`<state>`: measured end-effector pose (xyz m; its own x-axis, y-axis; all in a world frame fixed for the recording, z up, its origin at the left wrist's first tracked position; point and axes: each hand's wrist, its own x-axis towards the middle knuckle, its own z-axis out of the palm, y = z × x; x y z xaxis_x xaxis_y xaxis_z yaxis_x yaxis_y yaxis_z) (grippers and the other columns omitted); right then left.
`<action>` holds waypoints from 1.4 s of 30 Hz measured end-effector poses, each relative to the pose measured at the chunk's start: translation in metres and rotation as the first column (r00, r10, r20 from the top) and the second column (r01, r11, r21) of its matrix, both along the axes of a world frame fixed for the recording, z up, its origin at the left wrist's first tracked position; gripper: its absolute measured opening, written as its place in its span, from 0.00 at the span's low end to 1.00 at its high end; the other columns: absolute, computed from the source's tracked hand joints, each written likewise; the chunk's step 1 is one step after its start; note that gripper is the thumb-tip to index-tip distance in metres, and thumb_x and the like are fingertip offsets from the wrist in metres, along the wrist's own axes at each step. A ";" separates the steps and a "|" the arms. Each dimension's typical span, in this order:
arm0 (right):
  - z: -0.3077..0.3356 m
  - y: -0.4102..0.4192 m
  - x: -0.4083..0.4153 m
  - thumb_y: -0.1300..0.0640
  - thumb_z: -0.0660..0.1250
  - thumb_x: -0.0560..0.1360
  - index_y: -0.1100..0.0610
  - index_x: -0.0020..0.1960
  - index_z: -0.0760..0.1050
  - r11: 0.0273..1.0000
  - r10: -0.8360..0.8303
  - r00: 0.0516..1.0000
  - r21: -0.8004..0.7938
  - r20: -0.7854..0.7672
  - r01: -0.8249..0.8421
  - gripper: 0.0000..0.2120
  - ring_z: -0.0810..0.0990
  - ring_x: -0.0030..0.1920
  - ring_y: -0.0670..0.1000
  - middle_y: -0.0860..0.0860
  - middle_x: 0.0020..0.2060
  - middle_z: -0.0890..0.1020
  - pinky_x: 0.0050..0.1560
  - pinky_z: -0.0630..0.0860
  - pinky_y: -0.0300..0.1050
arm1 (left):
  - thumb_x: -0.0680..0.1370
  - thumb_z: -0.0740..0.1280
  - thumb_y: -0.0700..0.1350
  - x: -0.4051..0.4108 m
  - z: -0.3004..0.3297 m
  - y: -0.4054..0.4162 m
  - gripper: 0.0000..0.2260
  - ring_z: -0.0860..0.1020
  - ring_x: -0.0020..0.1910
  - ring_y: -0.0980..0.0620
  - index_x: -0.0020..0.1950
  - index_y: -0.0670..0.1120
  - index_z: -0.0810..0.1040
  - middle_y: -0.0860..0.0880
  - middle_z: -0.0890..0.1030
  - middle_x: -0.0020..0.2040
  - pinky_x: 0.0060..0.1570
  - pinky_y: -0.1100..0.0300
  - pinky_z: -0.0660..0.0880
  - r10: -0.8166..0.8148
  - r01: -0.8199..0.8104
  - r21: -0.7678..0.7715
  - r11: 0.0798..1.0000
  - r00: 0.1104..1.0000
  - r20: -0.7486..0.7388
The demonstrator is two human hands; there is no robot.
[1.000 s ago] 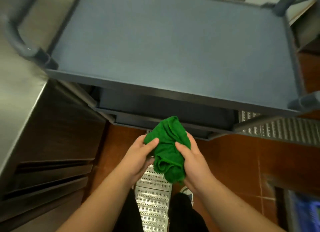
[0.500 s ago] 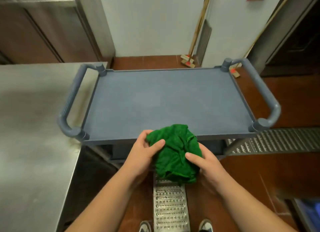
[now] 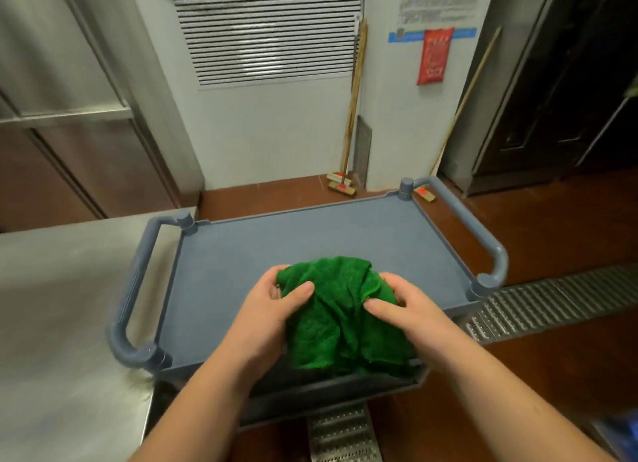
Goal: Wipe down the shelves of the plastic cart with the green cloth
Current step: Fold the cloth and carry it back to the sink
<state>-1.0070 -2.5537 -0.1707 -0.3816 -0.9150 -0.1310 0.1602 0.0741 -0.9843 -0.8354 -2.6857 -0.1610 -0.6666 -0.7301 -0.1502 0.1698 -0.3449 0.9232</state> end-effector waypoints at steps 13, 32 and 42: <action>0.009 -0.046 -0.024 0.60 0.70 0.76 0.56 0.54 0.78 0.962 0.274 0.962 -0.015 0.002 -0.274 0.07 0.86 0.48 0.52 0.51 0.46 0.87 0.48 0.82 0.48 | 0.71 0.74 0.42 -0.002 0.001 0.031 0.17 0.83 0.51 0.40 0.57 0.42 0.77 0.38 0.83 0.53 0.51 0.44 0.80 0.447 -0.440 -0.097 0.893 0.892 0.066; -0.014 0.070 0.252 0.64 0.68 0.65 0.51 0.54 0.79 0.128 0.983 0.133 0.051 0.128 -0.991 0.18 0.83 0.51 0.61 0.58 0.50 0.84 0.54 0.79 0.61 | 0.79 0.67 0.39 0.209 -0.051 0.342 0.12 0.81 0.54 0.43 0.58 0.53 0.74 0.42 0.80 0.60 0.55 0.43 0.78 0.980 -1.000 -0.018 -0.022 -0.025 0.199; -0.050 0.357 0.439 0.61 0.68 0.70 0.51 0.48 0.78 -0.409 0.912 -0.407 0.123 0.037 -0.904 0.09 0.84 0.49 0.56 0.56 0.46 0.84 0.51 0.79 0.53 | 0.69 0.74 0.37 0.302 -0.068 0.701 0.18 0.81 0.54 0.36 0.56 0.38 0.76 0.32 0.81 0.55 0.58 0.36 0.76 0.809 -0.850 0.000 -0.527 -0.501 0.306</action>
